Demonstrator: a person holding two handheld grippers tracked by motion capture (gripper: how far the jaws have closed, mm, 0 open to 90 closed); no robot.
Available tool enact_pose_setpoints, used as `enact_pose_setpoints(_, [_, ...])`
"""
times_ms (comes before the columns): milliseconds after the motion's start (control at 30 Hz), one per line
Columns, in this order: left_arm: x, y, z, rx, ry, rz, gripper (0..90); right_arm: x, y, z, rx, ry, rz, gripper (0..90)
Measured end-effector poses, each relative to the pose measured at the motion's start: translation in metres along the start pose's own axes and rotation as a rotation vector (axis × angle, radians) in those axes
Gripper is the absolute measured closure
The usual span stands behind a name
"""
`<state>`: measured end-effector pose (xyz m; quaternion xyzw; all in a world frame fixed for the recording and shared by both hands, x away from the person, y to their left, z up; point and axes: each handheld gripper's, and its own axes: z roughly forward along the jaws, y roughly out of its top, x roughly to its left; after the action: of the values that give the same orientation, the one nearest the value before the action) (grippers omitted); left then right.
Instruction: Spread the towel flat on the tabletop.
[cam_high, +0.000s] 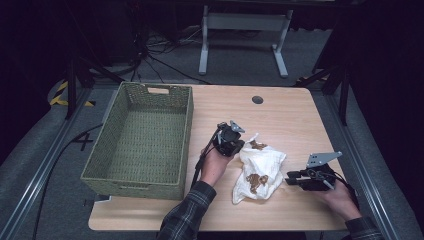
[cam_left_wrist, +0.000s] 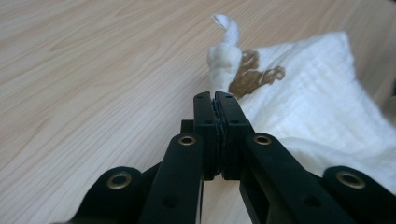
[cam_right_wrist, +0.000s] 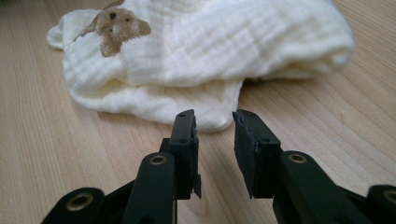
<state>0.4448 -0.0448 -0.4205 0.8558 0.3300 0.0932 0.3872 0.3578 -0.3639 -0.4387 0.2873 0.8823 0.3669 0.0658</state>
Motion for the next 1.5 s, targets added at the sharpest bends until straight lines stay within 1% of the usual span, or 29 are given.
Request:
enact_pose_setpoints(67, [0.003, -0.006, -0.001, 0.023, 0.017, -0.011, 86.1, -0.002, 0.001, 0.000, 0.002, -0.004, 0.006, 69.3])
enact_pose_setpoints(100, [0.003, -0.010, 0.000, 0.013, 0.025, -0.028, 82.1, -0.003, 0.001, 0.000, -0.003, -0.011, 0.002, 69.3])
enact_pose_setpoints(133, [0.003, -0.010, -0.003, 0.030, 0.028, -0.018, 77.9, -0.004, 0.002, 0.000, -0.006, -0.010, 0.011, 69.3])
enact_pose_setpoints(167, [0.002, -0.012, -0.003, 0.016, 0.031, -0.027, 75.2, -0.006, 0.003, 0.000, -0.010, -0.012, 0.015, 69.3])
enact_pose_setpoints(200, [-0.001, -0.012, -0.005, 0.012, 0.029, -0.020, 72.5, -0.007, 0.003, 0.000, -0.010, -0.015, 0.016, 69.3])
enact_pose_setpoints(300, [-0.012, -0.010, -0.009, -0.002, -0.009, 0.013, 68.4, -0.012, 0.006, 0.001, -0.023, -0.022, 0.031, 69.4])
enact_pose_setpoints(333, [-0.018, -0.008, -0.009, -0.011, -0.036, 0.023, 67.3, -0.015, 0.007, 0.002, -0.017, -0.026, 0.031, 69.4])
enact_pose_setpoints(433, [-0.038, 0.001, -0.005, -0.026, -0.081, 0.075, 62.5, -0.017, 0.008, 0.004, -0.015, -0.018, 0.041, 69.4])
enact_pose_setpoints(467, [-0.038, 0.001, -0.005, -0.026, -0.081, 0.075, 61.4, -0.016, 0.008, 0.004, -0.013, -0.018, 0.037, 69.4])
enact_pose_setpoints(500, [-0.050, 0.008, 0.001, -0.022, -0.104, 0.114, 60.5, -0.014, 0.008, 0.005, -0.011, -0.012, 0.036, 69.4])
enact_pose_setpoints(567, [-0.059, 0.014, 0.008, -0.009, -0.126, 0.137, 59.1, -0.012, 0.008, 0.006, 0.001, -0.011, 0.031, 69.7])
enact_pose_setpoints(600, [-0.059, 0.014, 0.008, -0.009, -0.126, 0.137, 58.7, -0.012, 0.008, 0.006, 0.001, -0.011, 0.031, 69.7])
enact_pose_setpoints(633, [-0.066, 0.017, 0.014, -0.005, -0.139, 0.139, 58.7, -0.012, 0.008, 0.008, -0.001, -0.008, 0.029, 69.9])
enact_pose_setpoints(700, [-0.071, 0.022, 0.024, 0.010, -0.147, 0.161, 57.3, -0.012, 0.009, 0.011, 0.004, 0.000, 0.026, 70.4])
enact_pose_setpoints(800, [-0.075, 0.025, 0.037, 0.023, -0.157, 0.154, 56.2, -0.012, 0.012, 0.016, 0.007, 0.002, 0.022, 70.4])
enact_pose_setpoints(833, [-0.074, 0.025, 0.043, 0.036, -0.153, 0.156, 56.3, -0.013, 0.013, 0.017, 0.006, 0.002, 0.020, 70.5])
enact_pose_setpoints(867, [-0.073, 0.024, 0.047, 0.038, -0.156, 0.142, 57.4, -0.013, 0.014, 0.018, 0.004, 0.006, 0.023, 70.7])
enact_pose_setpoints(967, [-0.069, 0.021, 0.055, 0.063, -0.162, 0.128, 63.1, -0.014, 0.015, 0.020, 0.009, 0.004, 0.022, 71.3])
enact_pose_setpoints(1000, [-0.068, 0.020, 0.057, 0.068, -0.171, 0.123, 67.1, -0.014, 0.016, 0.022, 0.012, 0.006, 0.024, 71.5])
enact_pose_setpoints(1033, [-0.067, 0.020, 0.058, 0.074, -0.168, 0.124, 68.9, -0.014, 0.016, 0.023, 0.010, 0.004, 0.023, 71.9])
enact_pose_setpoints(1067, [-0.066, 0.020, 0.059, 0.074, -0.175, 0.133, 71.6, -0.014, 0.017, 0.024, 0.016, 0.004, 0.028, 72.1])
enact_pose_setpoints(1200, [-0.065, 0.018, 0.063, 0.084, -0.183, 0.123, 83.9, -0.014, 0.019, 0.030, 0.028, 0.002, 0.019, 74.4])
enact_pose_setpoints(1233, [-0.065, 0.018, 0.063, 0.090, -0.188, 0.121, 85.3, -0.014, 0.020, 0.032, 0.035, 0.003, 0.021, 75.3])
enact_pose_setpoints(1267, [-0.064, 0.018, 0.063, 0.097, -0.190, 0.119, 86.1, -0.014, 0.020, 0.033, 0.037, 0.001, 0.020, 76.3])
enact_pose_setpoints(1300, [-0.064, 0.018, 0.063, 0.074, -0.196, 0.111, 86.6, -0.014, 0.021, 0.034, 0.043, 0.002, 0.021, 77.9])
enact_pose_setpoints(1367, [-0.064, 0.019, 0.058, 0.062, -0.197, 0.104, 87.0, -0.014, 0.021, 0.036, 0.051, -0.002, 0.016, 85.8])
enact_pose_setpoints(1400, [-0.064, 0.020, 0.055, 0.048, -0.195, 0.111, 87.0, -0.013, 0.021, 0.036, 0.055, 0.000, 0.011, 88.7])
enact_pose_setpoints(1467, [-0.063, 0.022, 0.045, 0.032, -0.183, 0.109, 87.0, -0.012, 0.022, 0.034, 0.052, -0.018, -0.007, 89.6])
enact_pose_setpoints(1500, [-0.061, 0.023, 0.039, 0.024, -0.174, 0.112, 87.1, -0.012, 0.022, 0.033, 0.045, -0.020, -0.003, 89.7])
